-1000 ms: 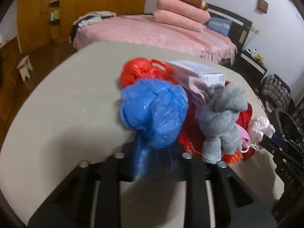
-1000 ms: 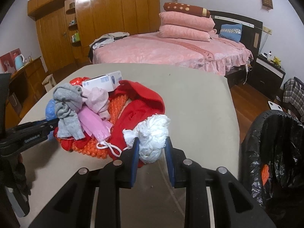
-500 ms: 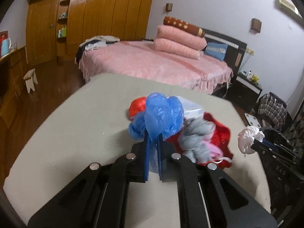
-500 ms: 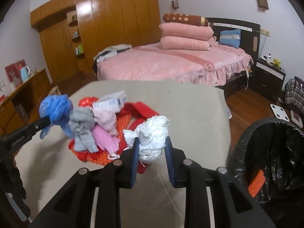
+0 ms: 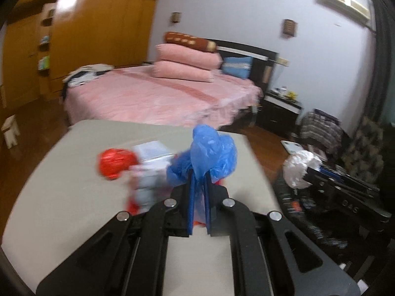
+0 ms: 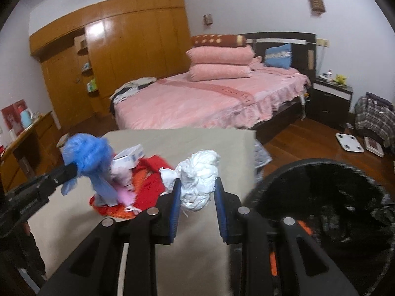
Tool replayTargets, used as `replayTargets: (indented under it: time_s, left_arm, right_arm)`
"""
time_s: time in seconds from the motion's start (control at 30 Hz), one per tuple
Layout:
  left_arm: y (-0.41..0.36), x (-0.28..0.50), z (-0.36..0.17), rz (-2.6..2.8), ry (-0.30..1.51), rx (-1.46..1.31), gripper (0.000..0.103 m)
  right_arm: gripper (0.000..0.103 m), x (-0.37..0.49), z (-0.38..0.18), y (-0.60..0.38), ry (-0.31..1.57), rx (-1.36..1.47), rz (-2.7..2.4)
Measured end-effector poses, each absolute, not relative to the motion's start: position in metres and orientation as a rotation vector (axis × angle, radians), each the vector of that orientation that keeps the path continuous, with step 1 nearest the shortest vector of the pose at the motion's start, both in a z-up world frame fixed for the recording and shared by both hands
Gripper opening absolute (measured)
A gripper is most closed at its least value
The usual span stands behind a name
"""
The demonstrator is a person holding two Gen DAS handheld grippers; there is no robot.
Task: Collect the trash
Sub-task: 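Carry the blue bag and white tissue over the bin and release them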
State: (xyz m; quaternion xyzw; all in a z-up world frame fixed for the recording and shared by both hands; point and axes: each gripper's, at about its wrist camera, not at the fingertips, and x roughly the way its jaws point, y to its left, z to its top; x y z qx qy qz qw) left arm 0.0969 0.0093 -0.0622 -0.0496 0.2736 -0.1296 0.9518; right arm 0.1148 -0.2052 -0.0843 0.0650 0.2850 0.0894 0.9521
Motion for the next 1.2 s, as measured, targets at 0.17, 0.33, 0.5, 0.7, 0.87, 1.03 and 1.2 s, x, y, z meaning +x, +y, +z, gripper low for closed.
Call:
replayTargets:
  time_s: [0.17,0.33,0.5,0.7,0.87,1.03,1.2]
  left_arm:
    - [-0.046,0.098,-0.058,-0.404,0.547,-0.069,0.003]
    - [-0.098,0.099,-0.06,-0.537,0.551,-0.06,0.003]
    - [-0.111,0.103,-0.084,-0.526,0.611,-0.03,0.004]
    - [-0.081,0.102,-0.109,-0.437,0.672,-0.035,0.045]
    - [-0.068,0.106,-0.131,-0.364,0.725,-0.019,0.065]
    - [-0.068,0.11,-0.142,-0.384,0.766,-0.029,0.069]
    - [-0.087,0.114,-0.161,-0.428,0.828,0.002,0.071]
  right_arm:
    - [0.026,0.101,-0.075,-0.252,0.559,0.156,0.094]
    - [0.026,0.089,-0.077,-0.301,0.557,0.194,-0.015]
    - [0.026,0.082,-0.089,-0.318,0.576,0.208,-0.042]
    - [0.026,0.086,-0.117,-0.304,0.628,0.222,0.008]
    - [0.026,0.086,-0.13,-0.29,0.652,0.212,0.038]
    - [0.026,0.088,-0.134,-0.286,0.663,0.199,0.042]
    - [0.026,0.09,-0.137,-0.292,0.674,0.21,0.027]
